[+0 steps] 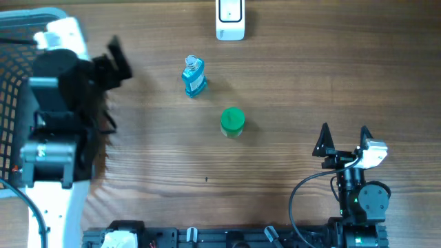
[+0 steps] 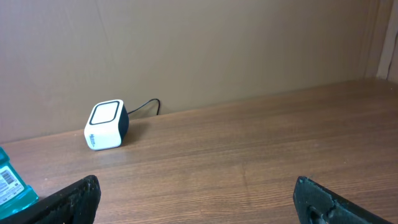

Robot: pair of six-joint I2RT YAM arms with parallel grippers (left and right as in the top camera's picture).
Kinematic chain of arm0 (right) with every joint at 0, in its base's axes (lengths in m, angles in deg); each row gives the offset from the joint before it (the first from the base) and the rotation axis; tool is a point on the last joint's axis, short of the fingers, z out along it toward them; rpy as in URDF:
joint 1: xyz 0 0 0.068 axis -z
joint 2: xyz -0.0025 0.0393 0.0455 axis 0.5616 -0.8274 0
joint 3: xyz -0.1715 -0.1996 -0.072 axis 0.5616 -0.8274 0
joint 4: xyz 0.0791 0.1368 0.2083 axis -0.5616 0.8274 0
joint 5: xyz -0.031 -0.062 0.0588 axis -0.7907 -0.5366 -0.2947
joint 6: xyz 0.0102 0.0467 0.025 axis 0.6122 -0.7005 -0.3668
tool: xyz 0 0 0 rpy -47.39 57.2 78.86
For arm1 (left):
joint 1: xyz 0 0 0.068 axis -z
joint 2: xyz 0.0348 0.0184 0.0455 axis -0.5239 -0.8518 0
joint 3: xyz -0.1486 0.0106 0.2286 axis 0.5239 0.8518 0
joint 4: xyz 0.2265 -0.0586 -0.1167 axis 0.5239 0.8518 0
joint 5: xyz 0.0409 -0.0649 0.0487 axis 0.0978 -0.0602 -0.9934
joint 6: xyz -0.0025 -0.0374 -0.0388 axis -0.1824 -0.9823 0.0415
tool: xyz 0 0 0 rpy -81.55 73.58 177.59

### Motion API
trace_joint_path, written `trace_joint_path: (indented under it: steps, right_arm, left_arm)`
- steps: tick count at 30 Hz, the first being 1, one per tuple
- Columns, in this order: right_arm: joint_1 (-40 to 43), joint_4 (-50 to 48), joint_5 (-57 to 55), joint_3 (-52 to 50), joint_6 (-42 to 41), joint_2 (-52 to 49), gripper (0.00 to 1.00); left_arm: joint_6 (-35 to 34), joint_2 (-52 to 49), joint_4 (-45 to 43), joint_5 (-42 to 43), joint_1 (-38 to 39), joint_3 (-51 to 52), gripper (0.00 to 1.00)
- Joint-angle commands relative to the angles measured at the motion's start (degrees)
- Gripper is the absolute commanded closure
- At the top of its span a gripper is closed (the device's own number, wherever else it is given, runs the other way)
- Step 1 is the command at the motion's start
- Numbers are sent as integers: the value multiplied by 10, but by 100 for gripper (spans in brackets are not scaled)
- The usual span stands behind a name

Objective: Scan the item barcode
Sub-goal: 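Reach the left gripper into the basket toward the packaged item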

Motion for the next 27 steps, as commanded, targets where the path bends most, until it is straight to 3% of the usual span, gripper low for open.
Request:
trace_joint_path:
  steps: [1, 10, 22, 27]
  right_arm:
    - [-2, -3, 9, 0, 10, 5, 0]
    - [-2, -3, 9, 0, 10, 5, 0]
    - [-2, -3, 9, 0, 10, 5, 0]
    - [-2, -3, 9, 0, 10, 5, 0]
  left_arm:
    - [-52, -17, 20, -22, -71, -4, 0]
    - [-50, -58, 111, -22, -205, -3, 0]
    - [-51, -59, 101, -17, -292, 6, 0]
    - [31, -66, 51, -17, -294, 63, 0]
